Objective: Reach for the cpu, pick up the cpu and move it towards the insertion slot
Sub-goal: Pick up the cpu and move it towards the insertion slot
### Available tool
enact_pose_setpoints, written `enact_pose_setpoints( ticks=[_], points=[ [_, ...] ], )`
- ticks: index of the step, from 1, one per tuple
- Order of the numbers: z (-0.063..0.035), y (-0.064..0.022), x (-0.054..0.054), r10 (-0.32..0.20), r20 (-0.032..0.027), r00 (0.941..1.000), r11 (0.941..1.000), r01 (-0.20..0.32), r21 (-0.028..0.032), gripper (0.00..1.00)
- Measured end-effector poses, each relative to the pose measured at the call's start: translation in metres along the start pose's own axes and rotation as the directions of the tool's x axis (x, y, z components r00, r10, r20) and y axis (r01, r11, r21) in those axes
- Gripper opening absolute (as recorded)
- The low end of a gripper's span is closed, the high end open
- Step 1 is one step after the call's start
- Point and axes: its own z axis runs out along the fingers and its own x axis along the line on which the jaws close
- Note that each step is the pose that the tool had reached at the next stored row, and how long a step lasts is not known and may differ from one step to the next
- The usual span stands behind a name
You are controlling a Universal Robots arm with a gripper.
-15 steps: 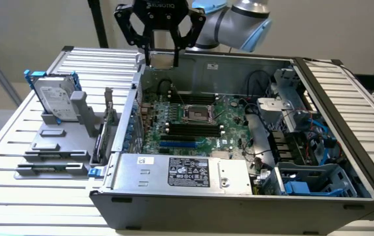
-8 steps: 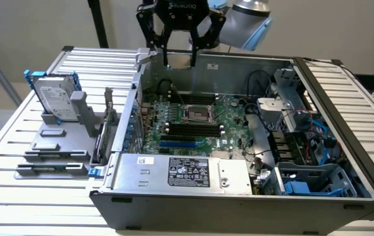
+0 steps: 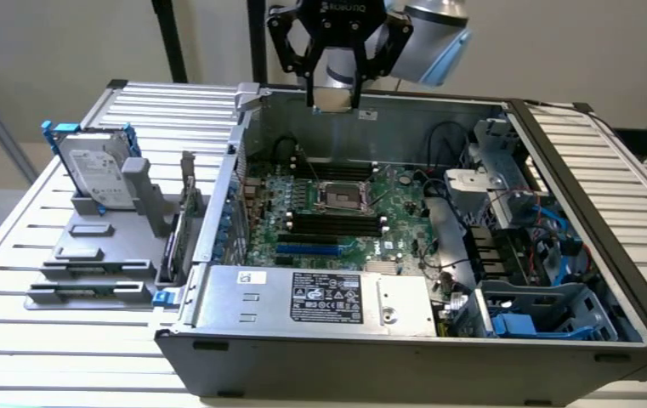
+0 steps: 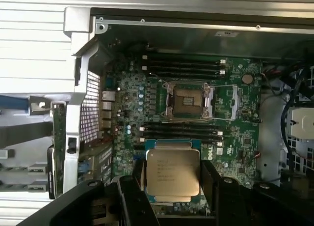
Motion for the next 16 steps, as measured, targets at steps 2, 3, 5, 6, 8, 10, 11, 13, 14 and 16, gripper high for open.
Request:
enact_pose_setpoints(
  ticks=[2, 3, 5, 6, 8, 10, 11, 13, 14, 16],
  points=[
    [0.0017, 0.0063, -0.005, 0.0, 0.0001, 1.0, 1.0, 0.0, 0.0003, 0.55],
    [0.0025, 0.0094, -0.008, 0.0, 0.0, 1.0, 1.0, 0.0, 0.0007, 0.55],
    [0.0044, 0.0158, -0.013, 0.0, 0.0, 1.0, 1.0, 0.0, 0.0011, 0.55],
    [0.0054, 0.019, -0.015, 0.0, 0.0, 1.0, 1.0, 0.0, 0.0015, 0.55],
    [0.0077, 0.0261, -0.019, 0.0, 0.0, 1.0, 1.0, 0.0, 0.0023, 0.55],
    [0.0103, 0.0337, -0.022, 0.0, -0.0001, 1.0, 1.0, 0.0, 0.0036, 0.55],
    [0.0117, 0.0374, -0.024, 0.0, -0.0001, 1.0, 1.0, 0.0, 0.0039, 0.55],
    [0.0143, 0.044, -0.026, 0.0, -0.0001, 1.0, 1.0, 0.0, 0.0048, 0.55],
    [0.0156, 0.0466, -0.026, 0.0, 0.0, 1.0, 1.0, 0.0, 0.0049, 0.55],
    [0.0182, 0.0517, -0.028, 0.001, 0.0, 1.0, 1.0, -0.001, 0.0054, 0.55]
  ],
)
